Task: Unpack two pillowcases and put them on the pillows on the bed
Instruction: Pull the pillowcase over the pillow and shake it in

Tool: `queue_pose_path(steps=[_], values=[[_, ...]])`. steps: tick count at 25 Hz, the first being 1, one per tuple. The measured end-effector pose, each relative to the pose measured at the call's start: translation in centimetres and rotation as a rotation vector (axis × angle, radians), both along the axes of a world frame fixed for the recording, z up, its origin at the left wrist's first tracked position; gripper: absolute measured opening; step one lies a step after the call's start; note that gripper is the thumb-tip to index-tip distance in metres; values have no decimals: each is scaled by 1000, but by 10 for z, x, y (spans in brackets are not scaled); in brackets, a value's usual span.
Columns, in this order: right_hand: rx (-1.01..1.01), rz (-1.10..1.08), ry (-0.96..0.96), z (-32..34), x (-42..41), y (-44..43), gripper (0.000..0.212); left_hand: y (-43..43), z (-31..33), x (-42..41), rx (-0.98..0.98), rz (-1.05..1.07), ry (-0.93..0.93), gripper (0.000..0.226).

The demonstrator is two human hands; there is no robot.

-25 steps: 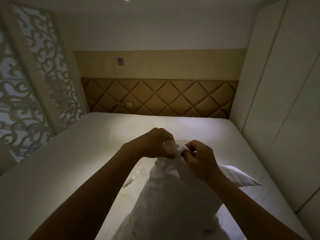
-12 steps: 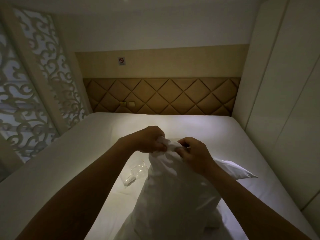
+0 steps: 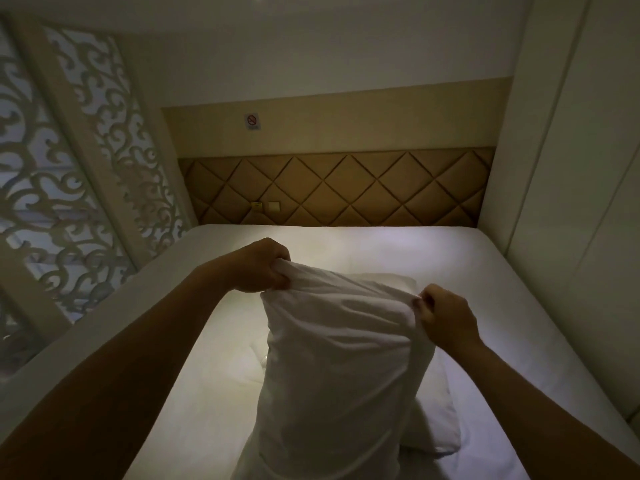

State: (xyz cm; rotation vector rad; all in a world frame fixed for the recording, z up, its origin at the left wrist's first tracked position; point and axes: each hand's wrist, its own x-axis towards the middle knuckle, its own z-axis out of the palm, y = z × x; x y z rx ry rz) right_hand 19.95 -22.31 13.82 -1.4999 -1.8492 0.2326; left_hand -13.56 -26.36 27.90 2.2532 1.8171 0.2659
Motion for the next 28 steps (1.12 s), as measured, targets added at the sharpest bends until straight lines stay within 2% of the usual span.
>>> queue_pose_path(steps=[2,4,5,7,9,12,14,17,20,23,25,28], values=[[-63,-59,-126,15,-3,5,20,-4,-2,2,5,-13,-8,15],[78,-115,-267,32,-16,0,12,-7,-7,5,15,-2,-68,18],[209,-75,-230,40,-27,-6,9,-8,-9,6,22,3,-105,20],[381,145,-98,56,-55,-26,9,-11,-12,9,48,11,-159,21],[334,393,-1,65,-81,-41,6,-12,-14,13,61,13,-198,21],[172,497,27,65,-101,-46,29,-16,-18,19,90,5,-242,25],[64,520,-17,61,-106,-40,34,-18,-21,22,93,6,-298,27],[-45,540,-70,55,-110,-34,28,-22,-28,28,73,11,-419,33],[11,505,25,51,-108,-30,21,-29,-37,35,91,82,-629,44],[22,424,206,48,-102,-28,19,-42,-63,39,180,155,-820,44],[-5,378,288,47,-99,-25,19,-51,-94,40,301,186,-764,36],[-51,322,345,46,-98,-22,19,-56,-134,46,489,195,-532,32]])
